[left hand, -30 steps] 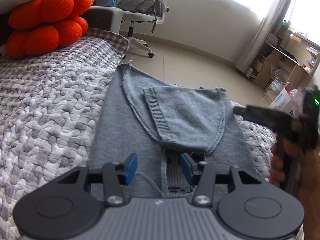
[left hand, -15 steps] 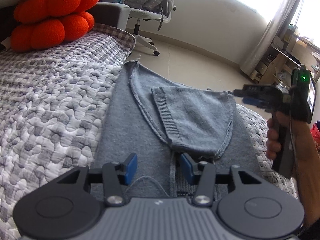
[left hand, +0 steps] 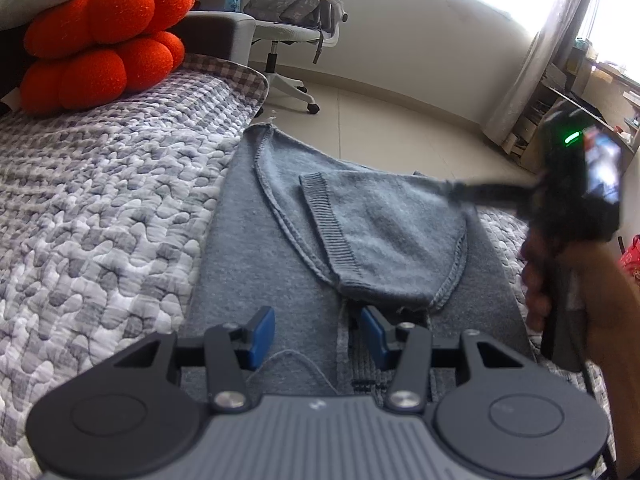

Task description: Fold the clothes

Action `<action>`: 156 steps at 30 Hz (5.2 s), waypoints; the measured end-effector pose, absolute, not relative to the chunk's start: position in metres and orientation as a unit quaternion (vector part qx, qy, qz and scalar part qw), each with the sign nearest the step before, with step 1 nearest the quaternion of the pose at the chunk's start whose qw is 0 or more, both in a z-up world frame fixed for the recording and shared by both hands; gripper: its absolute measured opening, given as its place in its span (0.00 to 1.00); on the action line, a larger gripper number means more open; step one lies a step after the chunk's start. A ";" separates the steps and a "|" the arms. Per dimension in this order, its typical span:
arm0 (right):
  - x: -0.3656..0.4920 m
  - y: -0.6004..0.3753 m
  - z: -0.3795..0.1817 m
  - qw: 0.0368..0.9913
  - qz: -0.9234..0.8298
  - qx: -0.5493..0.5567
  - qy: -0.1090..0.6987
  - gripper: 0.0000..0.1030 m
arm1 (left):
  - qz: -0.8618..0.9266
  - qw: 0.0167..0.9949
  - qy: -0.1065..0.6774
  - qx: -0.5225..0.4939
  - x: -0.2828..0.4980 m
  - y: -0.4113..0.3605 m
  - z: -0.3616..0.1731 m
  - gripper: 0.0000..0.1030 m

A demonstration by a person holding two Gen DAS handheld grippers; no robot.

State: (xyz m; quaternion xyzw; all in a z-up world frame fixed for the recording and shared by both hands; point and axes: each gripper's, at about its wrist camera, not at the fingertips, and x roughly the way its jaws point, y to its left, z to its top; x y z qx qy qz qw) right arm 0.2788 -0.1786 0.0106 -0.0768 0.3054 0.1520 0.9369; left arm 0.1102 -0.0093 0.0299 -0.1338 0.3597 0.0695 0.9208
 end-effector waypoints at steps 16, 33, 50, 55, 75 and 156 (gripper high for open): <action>0.190 -0.200 0.033 0.918 0.189 -0.081 0.340 0.27 | 0.075 0.927 0.351 -0.112 0.104 -0.016 0.033 0.49; 0.110 -0.211 0.030 0.885 0.261 -0.032 0.385 0.26 | 0.062 0.917 0.374 -0.121 0.084 -0.017 0.048 0.50; 0.022 -0.230 0.027 0.893 0.261 -0.030 0.366 0.29 | 0.045 0.922 0.378 -0.071 0.055 -0.043 0.061 0.51; 0.003 -0.236 0.029 0.893 0.266 -0.021 0.362 0.29 | 0.045 0.926 0.372 -0.048 0.031 -0.053 0.058 0.52; -0.053 -0.258 0.022 0.898 0.270 -0.005 0.348 0.30 | 0.041 0.926 0.375 0.009 -0.055 -0.049 0.023 0.56; -0.101 -0.194 0.007 0.866 0.347 0.047 0.357 0.04 | 0.006 0.921 0.385 -0.061 -0.129 0.014 0.034 0.57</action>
